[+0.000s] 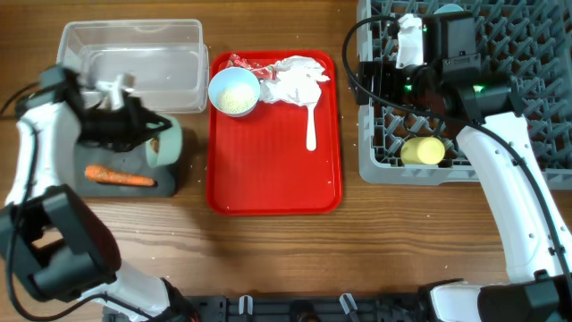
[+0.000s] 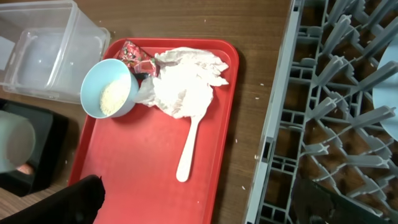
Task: Sort waste into correct bins and load items into the dishwasher rack
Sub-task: 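Tip the green bowl over the black tray to dump the shell scrap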
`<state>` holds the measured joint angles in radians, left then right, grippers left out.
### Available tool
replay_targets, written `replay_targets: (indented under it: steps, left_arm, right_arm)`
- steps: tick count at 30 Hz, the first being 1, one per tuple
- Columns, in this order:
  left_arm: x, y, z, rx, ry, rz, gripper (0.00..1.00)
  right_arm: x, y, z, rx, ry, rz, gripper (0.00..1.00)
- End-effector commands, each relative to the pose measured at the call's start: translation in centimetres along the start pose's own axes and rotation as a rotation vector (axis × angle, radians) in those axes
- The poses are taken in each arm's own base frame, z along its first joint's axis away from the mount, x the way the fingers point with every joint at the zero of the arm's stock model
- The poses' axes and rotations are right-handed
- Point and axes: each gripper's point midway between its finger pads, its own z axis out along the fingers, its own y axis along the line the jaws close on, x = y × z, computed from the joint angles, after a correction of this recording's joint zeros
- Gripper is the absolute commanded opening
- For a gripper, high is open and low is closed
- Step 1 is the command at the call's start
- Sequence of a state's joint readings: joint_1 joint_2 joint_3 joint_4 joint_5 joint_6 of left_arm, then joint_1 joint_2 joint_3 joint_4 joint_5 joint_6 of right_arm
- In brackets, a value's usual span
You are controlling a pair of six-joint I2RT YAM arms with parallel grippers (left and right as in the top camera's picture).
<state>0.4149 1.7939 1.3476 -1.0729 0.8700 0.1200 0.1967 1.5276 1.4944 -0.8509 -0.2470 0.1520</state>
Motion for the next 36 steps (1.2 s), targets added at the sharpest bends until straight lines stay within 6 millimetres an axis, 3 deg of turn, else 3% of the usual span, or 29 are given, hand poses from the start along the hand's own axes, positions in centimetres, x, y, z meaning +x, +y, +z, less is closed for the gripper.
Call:
replay_targets:
  steps: [1,2,7,12,15,20,26,28,30,36]
  left_arm:
    - [-1.3,-1.2,-4.2,0.333,-0.171,0.03,0.04]
    - [-1.7,-0.5,-6.3,0.407,-0.245,0.008,0.04]
    - [-2.0,0.4,-10.7,0.562,-0.378,-0.098,0.04]
    - [-2.2,-0.1,-11.3,0.624,-0.371,-0.174,0.04]
    - [-2.8,1.2,-10.8,0.591,-0.367,-0.184,0.04]
    - [-3.4,5.0,-8.4,0.494,-0.339,-0.221,0.04]
    - [-3.7,4.7,-8.6,0.567,-0.332,-0.278,0.04]
    - [-3.9,5.9,-8.1,0.483,-0.34,-0.246,0.04]
    - [-4.0,9.3,-6.8,0.28,-0.33,-0.297,0.04]
    - [-4.2,11.1,-6.6,0.18,-0.339,-0.325,0.04]
  right_arm:
    - [0.0,0.3,0.1,-0.014,0.004,-0.019,1.0]
    - [0.0,0.3,0.1,-0.015,0.004,-0.019,1.0]
    - [0.0,0.3,0.1,-0.015,0.004,-0.019,1.0]
    - [0.1,0.3,0.1,-0.015,0.005,-0.012,1.0]
    - [0.1,0.3,0.1,-0.014,0.008,-0.011,0.99]
    - [0.1,0.3,0.1,-0.014,0.008,-0.011,1.0]
    - [0.1,0.3,0.1,-0.014,0.008,-0.011,1.0]
    - [0.2,0.3,0.1,-0.014,0.01,-0.011,1.0]
    - [0.2,0.3,0.1,-0.017,0.012,-0.01,1.0]
    - [0.7,0.3,0.1,-0.014,0.03,-0.005,1.0]
